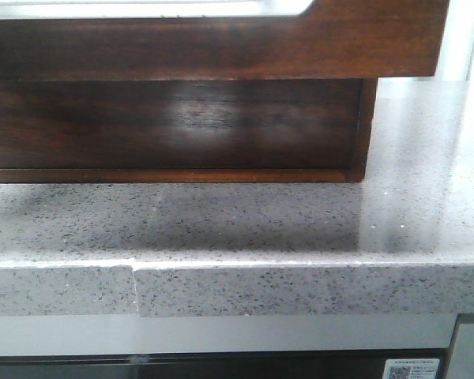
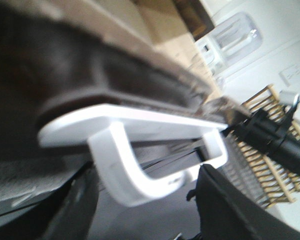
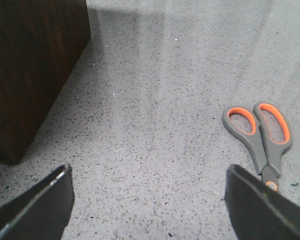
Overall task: Put scissors in drawer with both arms
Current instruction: 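Pull the drawer open toward the robot with the left gripper, then lower the right gripper over the grey-and-orange scissors and grasp them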
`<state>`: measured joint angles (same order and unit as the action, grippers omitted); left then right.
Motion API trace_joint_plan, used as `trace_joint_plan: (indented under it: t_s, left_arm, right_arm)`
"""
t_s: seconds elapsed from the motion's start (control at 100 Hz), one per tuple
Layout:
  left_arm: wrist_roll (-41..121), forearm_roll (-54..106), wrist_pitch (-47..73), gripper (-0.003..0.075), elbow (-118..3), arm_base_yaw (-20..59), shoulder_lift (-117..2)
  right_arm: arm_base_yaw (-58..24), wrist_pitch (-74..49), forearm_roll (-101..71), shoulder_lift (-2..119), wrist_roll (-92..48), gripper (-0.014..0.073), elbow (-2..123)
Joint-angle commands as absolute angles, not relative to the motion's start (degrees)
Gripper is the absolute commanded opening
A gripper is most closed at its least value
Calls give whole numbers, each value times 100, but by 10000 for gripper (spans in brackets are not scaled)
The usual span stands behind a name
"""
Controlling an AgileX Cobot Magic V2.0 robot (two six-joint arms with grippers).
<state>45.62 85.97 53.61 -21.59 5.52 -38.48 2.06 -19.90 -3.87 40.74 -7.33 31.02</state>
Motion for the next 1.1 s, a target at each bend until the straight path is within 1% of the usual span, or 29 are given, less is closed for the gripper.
trace_joint_plan:
  t_s: [0.0,0.09,0.24,0.34,0.42,0.52,0.66,0.78,0.9,0.97,1.09]
  left_arm:
    - [4485,8553,5508,401,-2350,558,-3845]
    - [4355,8185,5508,400,-2350,558,-3834]
    - [4344,8004,5612,400,-2373,558,-3726]
    - [4193,7544,5695,400,-2400,558,-3554]
    - [3835,7031,5695,400,-2411,558,-3347]
    - [3356,6413,5672,400,-2542,558,-3061]
    - [2579,5056,5662,400,-3100,558,-2640]
    - [2321,3902,5662,399,-3642,558,-2385]
    - [2294,3205,5647,398,-4045,558,-2342]
    - [2294,2939,5541,386,-4204,579,-2354]
    - [2294,2500,5229,370,-4304,806,-2399]
  right_arm:
    - [193,-1549,-408,4104,-768,556,3313]
    - [193,-1549,-408,4104,-768,556,3313]
    - [193,-1580,-408,4104,-768,556,3313]
    - [193,-1632,-408,4104,-768,556,3313]
    - [193,-1878,-366,4104,-768,556,3421]
    - [230,-2489,-288,4104,-768,556,3715]
    - [768,-3163,-279,4344,-648,556,4232]
    - [1681,-3515,-311,4769,-629,550,4535]
    - [2464,-3749,-607,5401,-629,514,4739]
    - [2661,-3863,-648,5813,-663,485,4904]
    - [2673,-4339,-625,6551,-914,451,5380]
